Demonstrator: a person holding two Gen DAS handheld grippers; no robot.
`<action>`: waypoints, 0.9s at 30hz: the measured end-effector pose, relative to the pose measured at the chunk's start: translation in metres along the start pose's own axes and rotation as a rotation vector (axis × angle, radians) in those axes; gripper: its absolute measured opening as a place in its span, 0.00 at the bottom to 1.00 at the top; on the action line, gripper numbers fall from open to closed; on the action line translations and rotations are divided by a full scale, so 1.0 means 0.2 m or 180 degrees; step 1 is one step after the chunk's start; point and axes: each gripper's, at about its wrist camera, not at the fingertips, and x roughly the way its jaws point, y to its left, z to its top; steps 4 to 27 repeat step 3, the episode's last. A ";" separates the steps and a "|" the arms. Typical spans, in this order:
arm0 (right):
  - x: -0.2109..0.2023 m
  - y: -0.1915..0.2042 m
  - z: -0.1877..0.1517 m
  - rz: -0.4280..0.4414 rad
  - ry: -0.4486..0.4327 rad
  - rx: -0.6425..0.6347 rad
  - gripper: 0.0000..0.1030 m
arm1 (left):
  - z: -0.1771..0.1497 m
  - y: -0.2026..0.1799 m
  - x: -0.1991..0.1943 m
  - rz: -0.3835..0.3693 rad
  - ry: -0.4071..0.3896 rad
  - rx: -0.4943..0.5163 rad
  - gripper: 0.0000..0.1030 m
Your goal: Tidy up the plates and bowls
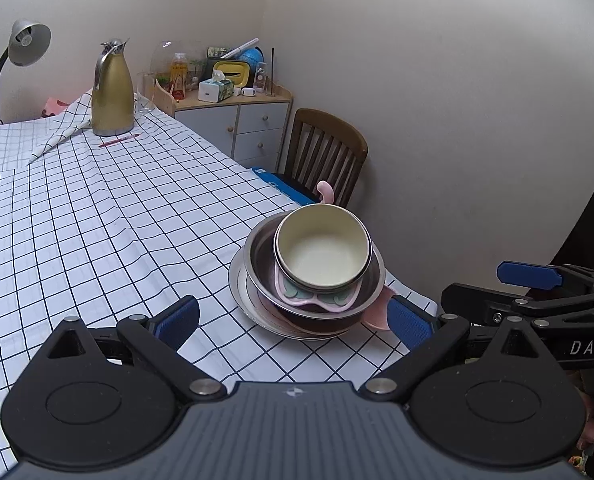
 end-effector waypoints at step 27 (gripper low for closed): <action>0.00 0.01 0.00 -0.0007 0.0009 -0.0003 1.00 | 0.00 0.00 0.00 0.0025 -0.0011 -0.0005 0.98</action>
